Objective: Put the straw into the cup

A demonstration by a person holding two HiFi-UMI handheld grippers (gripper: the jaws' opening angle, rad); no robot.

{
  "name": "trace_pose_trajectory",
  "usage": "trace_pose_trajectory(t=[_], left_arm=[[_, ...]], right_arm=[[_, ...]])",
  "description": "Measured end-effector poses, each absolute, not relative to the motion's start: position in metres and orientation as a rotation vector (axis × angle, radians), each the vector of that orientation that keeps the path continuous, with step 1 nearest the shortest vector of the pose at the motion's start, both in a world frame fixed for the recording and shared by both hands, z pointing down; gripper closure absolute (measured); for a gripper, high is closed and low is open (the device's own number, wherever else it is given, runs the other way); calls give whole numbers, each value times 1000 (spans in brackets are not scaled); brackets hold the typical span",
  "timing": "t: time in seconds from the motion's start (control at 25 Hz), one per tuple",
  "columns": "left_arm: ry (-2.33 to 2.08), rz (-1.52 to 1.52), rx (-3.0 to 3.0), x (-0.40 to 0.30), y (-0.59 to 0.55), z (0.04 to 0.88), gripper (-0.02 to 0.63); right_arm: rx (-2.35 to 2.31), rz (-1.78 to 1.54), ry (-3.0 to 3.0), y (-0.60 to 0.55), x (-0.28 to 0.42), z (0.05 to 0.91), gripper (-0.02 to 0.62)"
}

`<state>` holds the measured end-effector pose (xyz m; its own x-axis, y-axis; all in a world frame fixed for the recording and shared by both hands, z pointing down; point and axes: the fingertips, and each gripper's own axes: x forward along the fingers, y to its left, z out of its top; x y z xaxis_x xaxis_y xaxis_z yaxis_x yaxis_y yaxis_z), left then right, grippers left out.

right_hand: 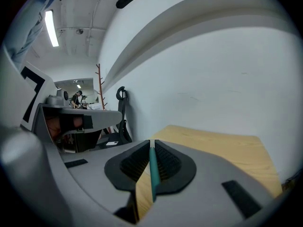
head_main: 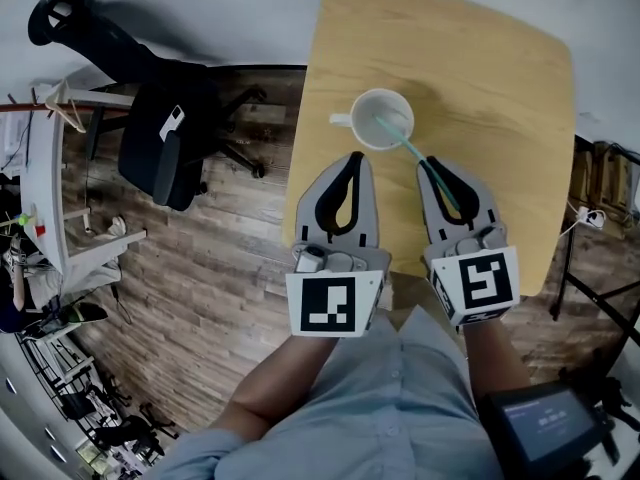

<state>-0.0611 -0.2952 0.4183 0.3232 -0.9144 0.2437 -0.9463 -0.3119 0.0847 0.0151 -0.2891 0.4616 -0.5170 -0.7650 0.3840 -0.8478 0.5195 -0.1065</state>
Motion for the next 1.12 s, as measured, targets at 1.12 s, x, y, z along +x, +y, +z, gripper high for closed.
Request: trace_pose_trajectory(t=[1.12], left_arm=[[-1661, 155, 2495, -53, -284, 367, 614]], right_arm=[[1488, 354, -2513, -284, 24, 403, 522]])
